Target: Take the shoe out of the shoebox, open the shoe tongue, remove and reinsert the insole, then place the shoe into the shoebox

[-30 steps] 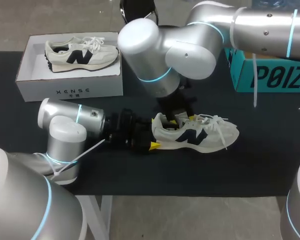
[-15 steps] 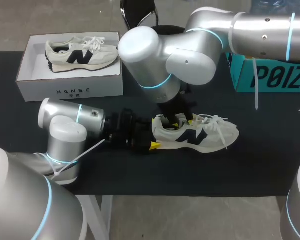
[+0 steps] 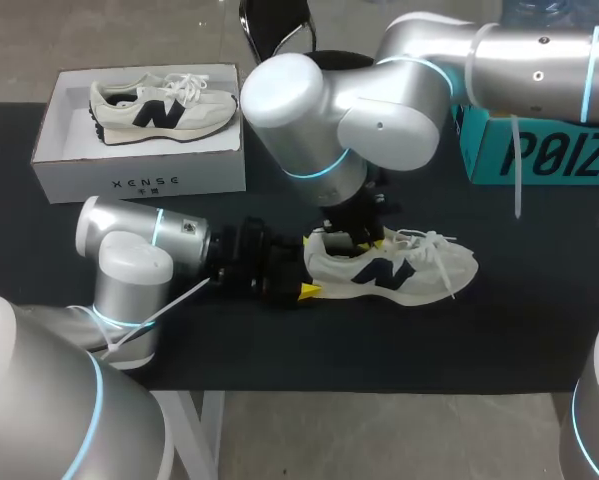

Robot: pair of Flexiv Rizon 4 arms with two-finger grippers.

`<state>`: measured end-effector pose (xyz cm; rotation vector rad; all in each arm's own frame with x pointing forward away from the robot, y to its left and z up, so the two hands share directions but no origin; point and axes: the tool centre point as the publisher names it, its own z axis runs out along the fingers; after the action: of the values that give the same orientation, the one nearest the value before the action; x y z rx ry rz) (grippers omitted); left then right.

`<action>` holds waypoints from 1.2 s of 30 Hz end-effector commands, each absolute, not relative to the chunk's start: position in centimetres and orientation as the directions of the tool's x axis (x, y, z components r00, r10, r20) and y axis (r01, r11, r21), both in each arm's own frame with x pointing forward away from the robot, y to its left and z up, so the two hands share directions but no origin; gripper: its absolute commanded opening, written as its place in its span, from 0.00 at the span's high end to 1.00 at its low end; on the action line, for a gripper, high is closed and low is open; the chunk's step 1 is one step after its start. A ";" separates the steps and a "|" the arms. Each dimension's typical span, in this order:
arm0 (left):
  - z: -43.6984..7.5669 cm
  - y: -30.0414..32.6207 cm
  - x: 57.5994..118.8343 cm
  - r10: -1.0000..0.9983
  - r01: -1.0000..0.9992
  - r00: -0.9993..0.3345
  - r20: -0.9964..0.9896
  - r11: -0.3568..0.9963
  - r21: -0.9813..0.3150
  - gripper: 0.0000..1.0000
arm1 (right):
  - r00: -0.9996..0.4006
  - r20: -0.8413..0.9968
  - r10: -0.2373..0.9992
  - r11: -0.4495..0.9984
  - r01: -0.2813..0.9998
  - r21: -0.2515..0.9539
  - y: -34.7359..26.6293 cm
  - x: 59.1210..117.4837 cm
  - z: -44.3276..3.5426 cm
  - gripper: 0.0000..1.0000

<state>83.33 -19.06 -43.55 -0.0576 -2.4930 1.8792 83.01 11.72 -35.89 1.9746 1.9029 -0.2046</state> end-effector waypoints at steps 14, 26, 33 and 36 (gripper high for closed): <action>-43.9 -19.0 83.4 0.040 0.018 -0.999 -0.008 0.275 -0.961 1.00 | 0.100 -0.382 0.919 -0.027 0.981 0.191 9.1 82.2 -34.0 0.80; -43.9 -19.0 83.4 0.040 0.018 -0.999 -0.008 0.275 -0.961 1.00 | 0.091 -0.384 0.919 -0.021 0.983 0.184 8.9 83.5 -34.4 0.78; -43.9 -19.0 83.4 0.040 0.018 -0.999 -0.008 0.275 -0.961 1.00 | 0.073 -0.389 0.918 -0.003 0.984 0.178 9.2 84.2 -34.7 0.77; -43.9 -19.0 83.4 0.040 0.018 -0.999 -0.008 0.275 -0.961 1.00 | 0.066 -0.392 0.918 0.003 0.985 0.173 9.3 84.5 -35.0 0.76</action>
<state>83.34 -19.01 -43.62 -0.0578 -2.4943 1.8785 84.07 9.05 -34.45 1.9585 1.8896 -0.2230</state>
